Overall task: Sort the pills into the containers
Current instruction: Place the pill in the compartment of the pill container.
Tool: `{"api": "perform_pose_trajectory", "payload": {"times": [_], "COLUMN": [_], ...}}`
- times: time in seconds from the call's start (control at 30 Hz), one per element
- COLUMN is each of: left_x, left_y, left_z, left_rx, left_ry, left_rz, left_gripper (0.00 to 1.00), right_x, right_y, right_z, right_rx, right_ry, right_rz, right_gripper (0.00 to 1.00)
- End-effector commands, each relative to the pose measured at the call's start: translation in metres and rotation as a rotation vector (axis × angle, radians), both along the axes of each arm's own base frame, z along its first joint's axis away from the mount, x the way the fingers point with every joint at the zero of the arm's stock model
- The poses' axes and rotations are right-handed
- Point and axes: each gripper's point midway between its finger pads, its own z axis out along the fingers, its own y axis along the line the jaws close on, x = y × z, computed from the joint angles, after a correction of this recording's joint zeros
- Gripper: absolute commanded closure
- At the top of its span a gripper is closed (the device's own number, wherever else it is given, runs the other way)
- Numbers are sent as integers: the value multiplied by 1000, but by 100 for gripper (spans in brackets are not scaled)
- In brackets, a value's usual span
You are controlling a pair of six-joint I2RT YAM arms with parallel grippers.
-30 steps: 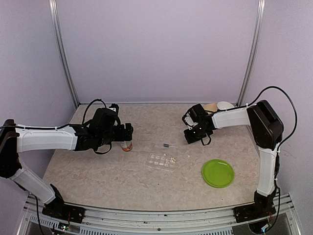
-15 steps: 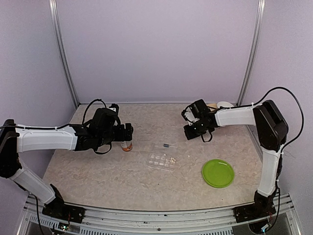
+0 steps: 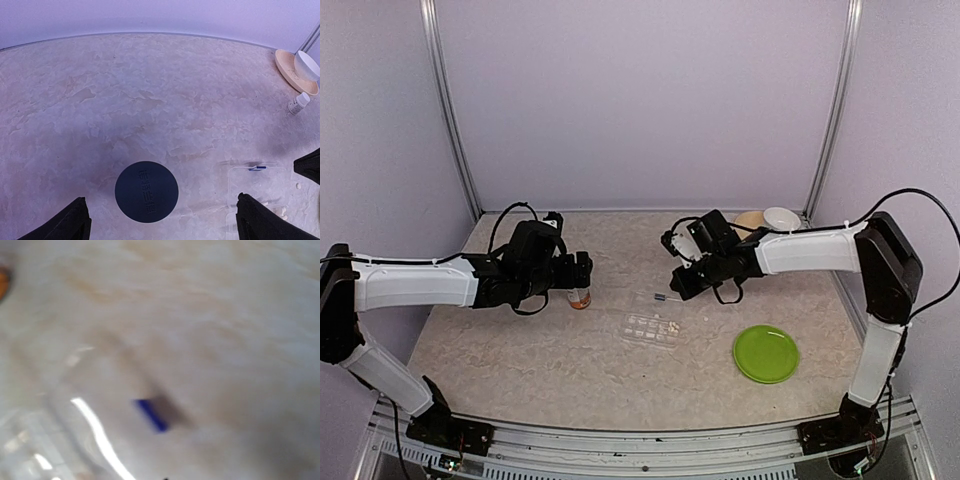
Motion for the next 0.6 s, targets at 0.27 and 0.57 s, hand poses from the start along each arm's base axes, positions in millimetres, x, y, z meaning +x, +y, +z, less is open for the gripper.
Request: {"api": "perform_pose_trajectory", "payload": {"times": [0.27,0.57], "left_x": [-3,-3], "left_y": [-2,-1], "left_z": [13,11], "left_rx": [-37,-40], "left_ry": [-23,-19], "left_rz": [-2,-1], "left_gripper": [1,1], "right_x": [-26,-55], "right_y": [30,54], "right_z": [39,39], "right_rx": [139,178], "right_ry": [-6,29], "right_rz": [93,186], "right_gripper": [95,94]}}
